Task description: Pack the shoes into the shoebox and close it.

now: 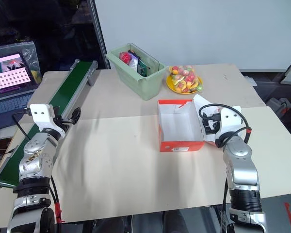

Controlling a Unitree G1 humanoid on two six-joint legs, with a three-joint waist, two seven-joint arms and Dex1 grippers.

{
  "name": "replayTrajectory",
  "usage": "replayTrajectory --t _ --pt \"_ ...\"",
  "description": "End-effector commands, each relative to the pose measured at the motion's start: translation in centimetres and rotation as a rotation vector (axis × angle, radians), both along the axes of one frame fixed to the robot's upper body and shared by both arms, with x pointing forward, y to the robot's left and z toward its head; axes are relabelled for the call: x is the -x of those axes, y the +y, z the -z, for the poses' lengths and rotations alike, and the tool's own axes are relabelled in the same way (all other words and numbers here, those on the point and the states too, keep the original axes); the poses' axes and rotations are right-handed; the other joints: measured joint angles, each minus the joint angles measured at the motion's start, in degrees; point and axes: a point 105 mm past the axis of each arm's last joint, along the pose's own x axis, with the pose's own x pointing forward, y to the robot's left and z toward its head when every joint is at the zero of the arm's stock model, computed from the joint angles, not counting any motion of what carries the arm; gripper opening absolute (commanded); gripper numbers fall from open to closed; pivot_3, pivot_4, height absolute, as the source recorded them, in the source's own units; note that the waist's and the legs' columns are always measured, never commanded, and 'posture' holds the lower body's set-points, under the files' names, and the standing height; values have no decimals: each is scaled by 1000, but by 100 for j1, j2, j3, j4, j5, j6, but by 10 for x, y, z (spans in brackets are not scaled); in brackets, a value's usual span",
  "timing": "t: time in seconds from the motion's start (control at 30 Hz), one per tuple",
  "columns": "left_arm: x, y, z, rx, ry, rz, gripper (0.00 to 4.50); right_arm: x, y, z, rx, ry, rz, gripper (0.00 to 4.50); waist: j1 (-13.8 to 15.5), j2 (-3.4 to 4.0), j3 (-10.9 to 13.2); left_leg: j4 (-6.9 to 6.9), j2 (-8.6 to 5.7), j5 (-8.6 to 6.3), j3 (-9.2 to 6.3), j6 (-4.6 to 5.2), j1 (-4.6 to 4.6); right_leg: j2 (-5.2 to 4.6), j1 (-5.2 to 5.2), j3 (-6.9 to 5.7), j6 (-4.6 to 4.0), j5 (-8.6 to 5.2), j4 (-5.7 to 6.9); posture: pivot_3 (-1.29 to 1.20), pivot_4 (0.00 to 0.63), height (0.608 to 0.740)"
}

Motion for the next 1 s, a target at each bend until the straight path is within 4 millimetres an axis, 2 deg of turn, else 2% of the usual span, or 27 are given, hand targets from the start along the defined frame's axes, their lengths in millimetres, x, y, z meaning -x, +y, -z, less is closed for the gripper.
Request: replayTrajectory --t 0.03,0.07,0.1,0.13,0.17,0.2,0.27,0.37,0.53,0.77,0.9,1.0 --pt "1 0 -10 -21 -32 -2 4500 -5 14 -19 11 -44 -70 4398 -2 0 0 0 0 0 0 0 0 0 0 0 0 0 0 0 150 740" --pt "2 1 -7 -18 -24 -5 4500 -8 38 -24 2 -34 -180 4398 -15 0 0 0 0 0 0 0 0 0 0 0 0 0 0 0 150 740" --pt "3 3 -5 -13 -17 -8 4500 -6 73 -32 -13 -31 -349 4398 -60 1 0 0 0 0 3 0 1 0 -1 2 0 0 0 0 150 740" --pt "3 3 -4 -8 -13 -9 4500 -1 96 -38 -20 -28 -465 4398 -121 1 0 0 1 0 8 0 3 0 -1 6 -3 2 1 0 150 740" --pt "4 4 -5 -2 -15 -5 4500 13 132 -44 -32 -11 -671 4398 -150 1 0 0 5 0 8 0 5 3 -1 6 -5 3 2 0 150 740" --pt "6 4 -5 -2 -17 -1 4500 28 156 -48 -23 4 -821 4398 -175 1 0 0 10 0 6 0 6 8 -2 5 -6 4 2 0 150 740" --pt "7 5 -5 -11 -16 0 4500 45 179 -52 -12 30 -985 4398 -178 2 0 -3 22 0 -4 1 8 21 -2 -1 -8 5 3 0 150 740" --pt "10 12 -7 -15 -20 -20 4500 42 186 -52 -10 49 -1026 4398 -120 1 0 -2 25 -1 -19 1 5 25 4 -14 -8 5 5 0 150 740" --pt "19 26 -12 -27 -27 -60 4500 33 192 -42 23 70 -1018 4398 -44 0 0 -1 12 0 -20 0 -4 11 -1 -15 -8 5 0 0 150 740" --pt "49 80 -10 -112 15 -186 4500 30 199 -34 17 76 -1015 4398 -143 1 0 -11 18 -1 -24 -1 -2 13 -18 -9 -9 5 3 0 150 740" --pt "57 96 -11 -141 33 -223 4500 30 201 -31 5 78 -1005 4398 -131 1 0 -10 17 -1 -35 -2 -1 13 -18 -10 -9 5 1 0 150 740" --pt "58 99 -13 -160 43 -217 4500 28 202 -31 -6 71 -984 4398 -120 2 0 -10 15 -3 -34 -4 2 12 -16 -11 -10 6 2 0 150 740"
